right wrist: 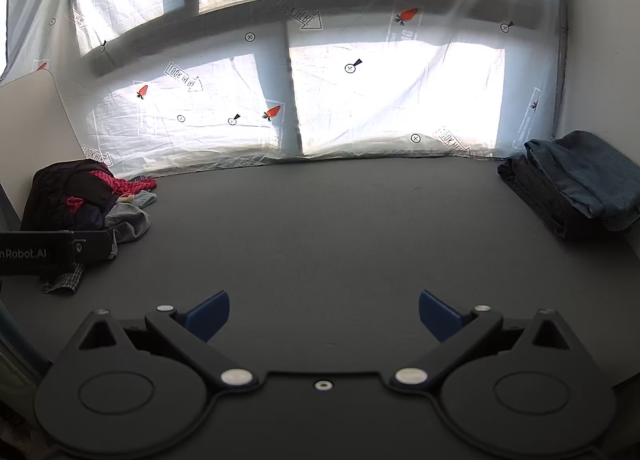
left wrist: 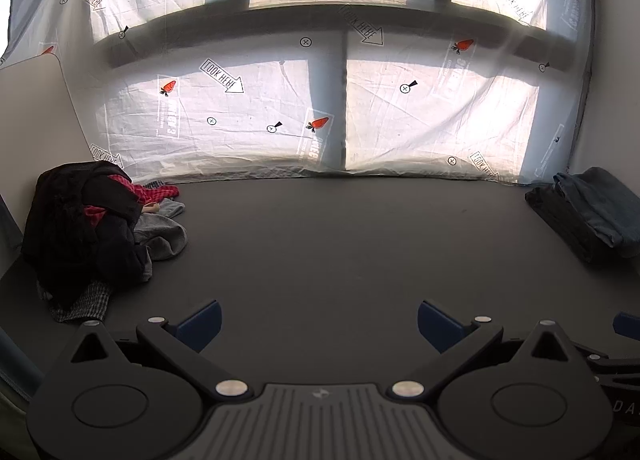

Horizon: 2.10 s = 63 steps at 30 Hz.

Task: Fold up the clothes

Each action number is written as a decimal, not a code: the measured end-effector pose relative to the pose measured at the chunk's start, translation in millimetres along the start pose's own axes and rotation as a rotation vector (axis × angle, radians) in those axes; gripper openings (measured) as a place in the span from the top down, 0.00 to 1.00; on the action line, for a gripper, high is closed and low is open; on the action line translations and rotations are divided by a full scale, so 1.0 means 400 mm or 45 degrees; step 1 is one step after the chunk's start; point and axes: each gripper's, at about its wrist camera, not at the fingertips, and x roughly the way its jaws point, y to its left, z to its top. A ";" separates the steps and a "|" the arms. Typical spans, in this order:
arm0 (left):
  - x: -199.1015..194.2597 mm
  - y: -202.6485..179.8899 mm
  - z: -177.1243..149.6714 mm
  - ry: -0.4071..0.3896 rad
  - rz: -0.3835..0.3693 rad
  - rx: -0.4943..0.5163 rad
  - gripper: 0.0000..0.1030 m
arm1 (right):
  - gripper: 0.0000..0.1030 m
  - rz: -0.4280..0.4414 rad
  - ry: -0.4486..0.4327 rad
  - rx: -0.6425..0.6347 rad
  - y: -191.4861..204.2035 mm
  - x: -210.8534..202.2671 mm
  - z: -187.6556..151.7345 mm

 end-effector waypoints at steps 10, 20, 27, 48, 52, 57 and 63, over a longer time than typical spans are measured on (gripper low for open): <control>0.003 -0.004 0.002 0.004 0.003 -0.013 0.00 | 0.01 -0.031 0.001 -0.033 -0.021 0.007 -0.004; 0.003 -0.007 0.004 -0.005 0.014 -0.007 0.00 | 0.01 -0.008 -0.017 -0.027 -0.019 0.009 -0.004; 0.003 -0.001 0.005 -0.007 0.017 -0.008 0.00 | 0.01 -0.007 -0.020 -0.022 -0.018 0.013 -0.004; 0.000 -0.015 0.008 -0.011 -0.010 0.006 0.00 | 0.01 -0.036 -0.016 0.006 -0.019 0.006 0.000; -0.003 -0.017 0.007 -0.008 -0.012 0.010 0.00 | 0.01 -0.036 -0.015 0.015 -0.018 0.004 -0.001; -0.007 -0.020 0.004 -0.006 -0.013 0.020 0.00 | 0.01 -0.038 -0.018 0.027 -0.022 0.003 0.000; -0.006 -0.029 0.007 -0.003 -0.015 0.018 0.00 | 0.01 -0.047 -0.021 0.029 -0.028 0.002 -0.001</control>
